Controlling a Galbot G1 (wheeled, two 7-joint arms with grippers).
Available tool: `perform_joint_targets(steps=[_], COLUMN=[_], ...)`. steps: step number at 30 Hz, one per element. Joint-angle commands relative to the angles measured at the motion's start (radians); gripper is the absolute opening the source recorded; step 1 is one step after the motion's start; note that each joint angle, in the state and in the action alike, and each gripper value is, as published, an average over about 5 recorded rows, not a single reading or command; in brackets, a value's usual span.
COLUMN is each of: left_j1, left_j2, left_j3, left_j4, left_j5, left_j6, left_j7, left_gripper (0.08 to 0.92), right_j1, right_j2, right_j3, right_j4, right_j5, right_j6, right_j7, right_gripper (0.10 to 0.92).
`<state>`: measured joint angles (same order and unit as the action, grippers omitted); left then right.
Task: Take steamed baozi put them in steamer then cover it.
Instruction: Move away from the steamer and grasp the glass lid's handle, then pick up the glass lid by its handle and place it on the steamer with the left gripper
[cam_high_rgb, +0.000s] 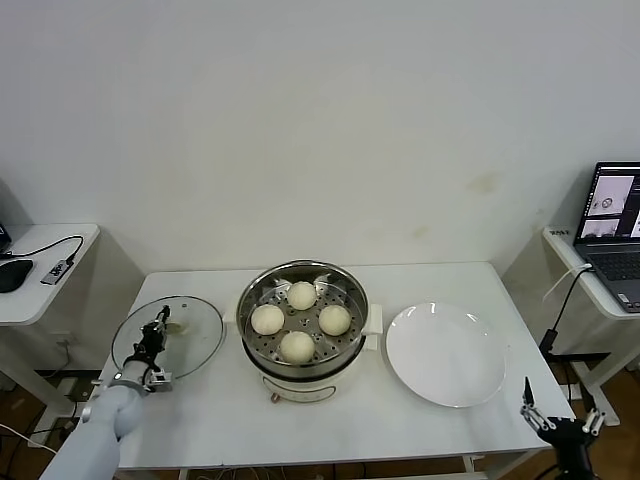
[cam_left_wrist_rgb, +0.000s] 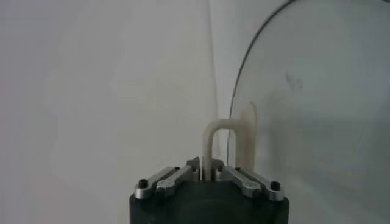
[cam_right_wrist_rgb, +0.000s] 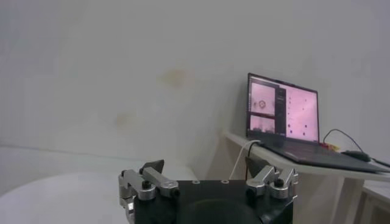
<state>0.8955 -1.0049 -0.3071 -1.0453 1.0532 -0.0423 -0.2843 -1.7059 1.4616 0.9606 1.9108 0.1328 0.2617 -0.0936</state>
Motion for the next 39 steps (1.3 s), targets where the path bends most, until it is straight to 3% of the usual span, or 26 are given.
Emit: perform_joint_targets(steps=[1, 11, 19, 25, 30, 34, 39], left_j1=[0.191, 0.453, 0.558, 0.462, 0.295, 0.174, 0.057], left_j2=[0.044, 0.148, 0.242, 0.287, 0.275, 0.220, 0.096], left_j3=[-0.146, -0.355, -0.417, -0.196, 0.065, 0.208, 0.309], left_j4=[-0.306, -0.773, -0.993, -1.121, -1.099, -1.063, -1.048], left_j5=[-0.048, -0.148, -0.231, -0.272, -0.217, -0.161, -0.078], left_j6=[0.062, 0.279, 0.386, 0.492, 0.556, 0.607, 0.694], left_j7=[0.023, 0.223, 0.349, 0.374, 0.361, 0.399, 0.492], left_gripper=[0.142, 0.142, 0.142, 0.142, 0.142, 0.142, 0.142], right_j1=[0.006, 0.005, 0.010, 0.010, 0.025, 0.043, 0.079], right_j2=[-0.008, -0.030, -0.043, -0.037, -0.020, -0.004, 0.026], right_j3=[-0.024, -0.069, -0.104, -0.129, -0.138, -0.140, -0.144], right_j4=[-0.009, -0.010, -0.005, 0.002, -0.016, -0.046, -0.067], right_j5=[-0.040, -0.063, -0.081, -0.108, -0.139, -0.176, -0.225], right_j6=[0.006, 0.016, 0.016, 0.012, 0.008, 0.004, -0.023], right_j7=[0.001, 0.000, 0.001, 0.002, 0.012, 0.033, 0.065], right_gripper=[0.823, 0.823, 0.823, 0.823, 0.823, 0.823, 0.823])
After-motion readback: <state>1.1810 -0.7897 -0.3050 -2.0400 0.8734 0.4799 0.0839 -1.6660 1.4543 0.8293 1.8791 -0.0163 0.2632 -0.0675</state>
